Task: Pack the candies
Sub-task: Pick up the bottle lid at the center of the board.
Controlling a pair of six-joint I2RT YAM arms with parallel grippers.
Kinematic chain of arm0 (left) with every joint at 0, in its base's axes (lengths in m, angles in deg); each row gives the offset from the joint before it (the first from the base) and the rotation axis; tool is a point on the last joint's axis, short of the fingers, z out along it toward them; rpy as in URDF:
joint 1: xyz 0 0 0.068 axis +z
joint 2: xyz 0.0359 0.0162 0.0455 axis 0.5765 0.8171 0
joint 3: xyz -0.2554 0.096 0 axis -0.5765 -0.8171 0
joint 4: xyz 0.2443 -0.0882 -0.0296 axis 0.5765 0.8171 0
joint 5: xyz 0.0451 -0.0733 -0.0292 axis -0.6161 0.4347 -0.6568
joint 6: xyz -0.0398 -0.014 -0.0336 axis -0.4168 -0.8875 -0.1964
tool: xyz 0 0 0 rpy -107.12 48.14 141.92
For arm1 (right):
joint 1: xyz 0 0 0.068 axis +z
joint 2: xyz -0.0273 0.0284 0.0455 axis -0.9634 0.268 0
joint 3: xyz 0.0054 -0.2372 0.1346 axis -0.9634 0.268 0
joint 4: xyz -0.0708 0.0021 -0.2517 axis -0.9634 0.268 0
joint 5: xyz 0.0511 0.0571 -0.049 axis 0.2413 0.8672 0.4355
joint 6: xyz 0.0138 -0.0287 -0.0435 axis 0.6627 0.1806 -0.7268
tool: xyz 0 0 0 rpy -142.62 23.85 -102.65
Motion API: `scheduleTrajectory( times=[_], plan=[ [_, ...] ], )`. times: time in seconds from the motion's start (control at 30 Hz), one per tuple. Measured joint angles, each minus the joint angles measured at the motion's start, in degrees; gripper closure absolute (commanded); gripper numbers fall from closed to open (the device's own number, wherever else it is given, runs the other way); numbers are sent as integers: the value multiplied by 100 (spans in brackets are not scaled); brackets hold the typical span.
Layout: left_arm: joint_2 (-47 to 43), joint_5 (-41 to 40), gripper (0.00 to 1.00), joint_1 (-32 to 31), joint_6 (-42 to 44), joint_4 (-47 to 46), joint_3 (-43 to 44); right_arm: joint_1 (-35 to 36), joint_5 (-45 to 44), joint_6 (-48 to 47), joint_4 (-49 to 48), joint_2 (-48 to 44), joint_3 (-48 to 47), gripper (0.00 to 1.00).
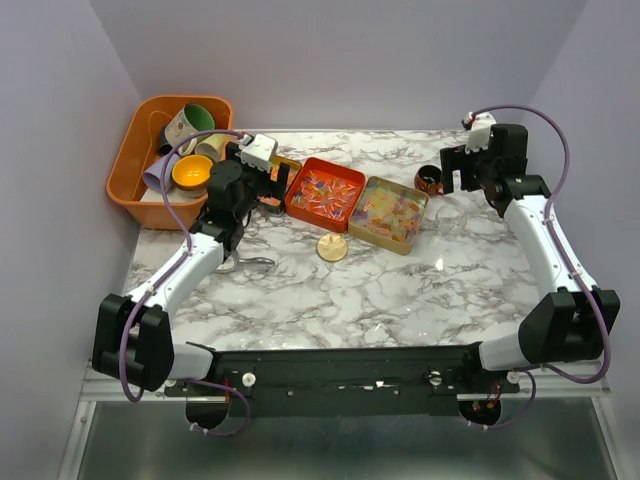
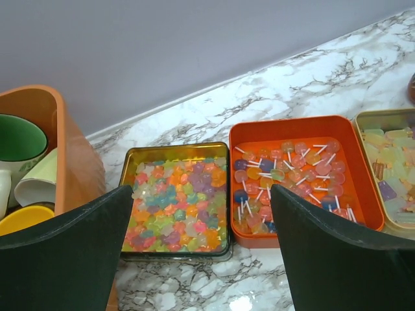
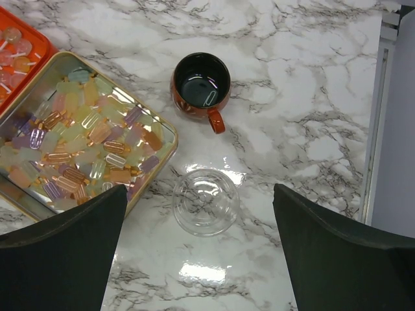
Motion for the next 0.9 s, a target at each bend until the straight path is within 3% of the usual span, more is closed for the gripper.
scheduleTrajectory(
  times=[0.17,0.5,0.73,0.9],
  plan=[
    [4,-63,1,-37,7,17,2,0,44,-184,15,-2,63,0],
    [96,-337,1,-68,50,378,404,2,1290,-1576,1019,195,31,1],
    [437,-407,1,-85,146,1657,1510,2,1344,-2356,1561,1239,-20,19],
    [361,-385,1,-90,199,2116,1499,2,1307,-2583,1801,1902,-295,29]
  ],
)
